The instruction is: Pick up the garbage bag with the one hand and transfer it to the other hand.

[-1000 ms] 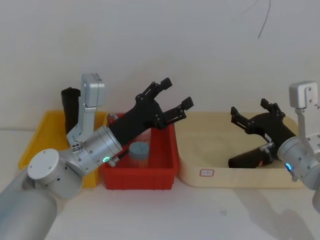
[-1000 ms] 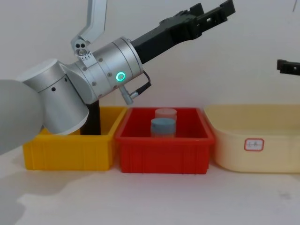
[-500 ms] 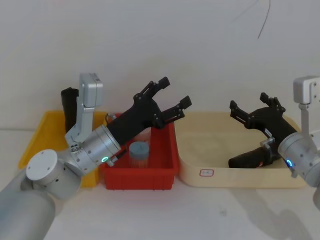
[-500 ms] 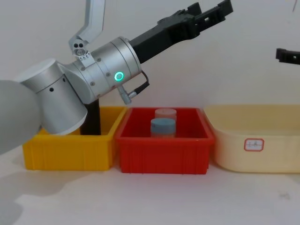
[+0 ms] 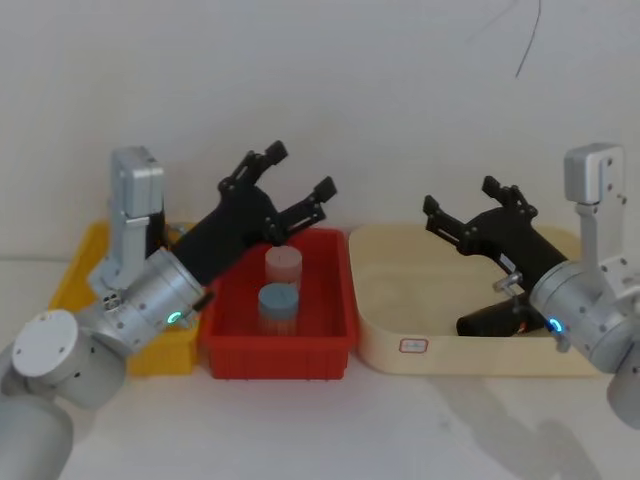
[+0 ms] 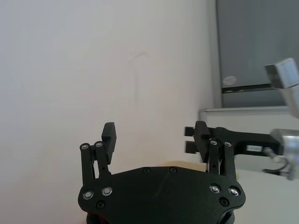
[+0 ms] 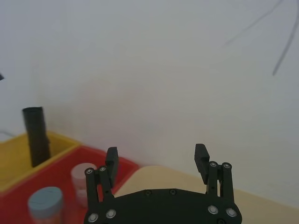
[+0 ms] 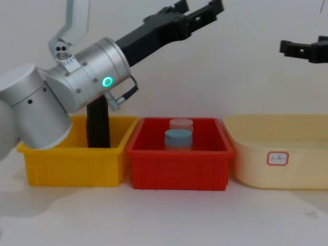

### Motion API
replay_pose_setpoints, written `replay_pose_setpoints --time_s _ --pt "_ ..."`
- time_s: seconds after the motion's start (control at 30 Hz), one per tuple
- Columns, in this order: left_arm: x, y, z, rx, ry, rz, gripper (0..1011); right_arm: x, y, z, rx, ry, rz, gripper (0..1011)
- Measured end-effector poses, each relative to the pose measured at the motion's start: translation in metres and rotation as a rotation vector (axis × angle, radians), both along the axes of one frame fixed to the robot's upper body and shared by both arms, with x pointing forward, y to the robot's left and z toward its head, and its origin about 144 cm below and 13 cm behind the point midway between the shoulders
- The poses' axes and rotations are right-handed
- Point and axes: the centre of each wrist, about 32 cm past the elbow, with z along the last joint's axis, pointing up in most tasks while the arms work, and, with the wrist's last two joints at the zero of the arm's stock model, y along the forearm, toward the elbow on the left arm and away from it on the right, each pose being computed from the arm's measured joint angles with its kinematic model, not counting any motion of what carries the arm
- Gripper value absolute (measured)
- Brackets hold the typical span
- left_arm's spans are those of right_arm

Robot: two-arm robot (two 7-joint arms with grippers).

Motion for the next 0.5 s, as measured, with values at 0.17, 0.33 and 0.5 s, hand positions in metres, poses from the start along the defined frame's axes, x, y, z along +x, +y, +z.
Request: replay_pose_setpoints --time_s 0.17,0.33,0.5 --pt "-0.006 0.014 -0.001 -0.006 -0.007 0.076 1001 0.000 0.007 0.000 0.004 0.002 0.041 1000" --pt "-0.012 0.030 -0.004 -0.009 -0.009 0.154 1001 0.001 0.016 -0.001 0.005 0.005 0.088 1000" --pt "-0.021 0.047 -0.009 -0.011 -0.005 0.237 1001 0.004 0.029 -0.003 0.005 0.014 0.155 1000"
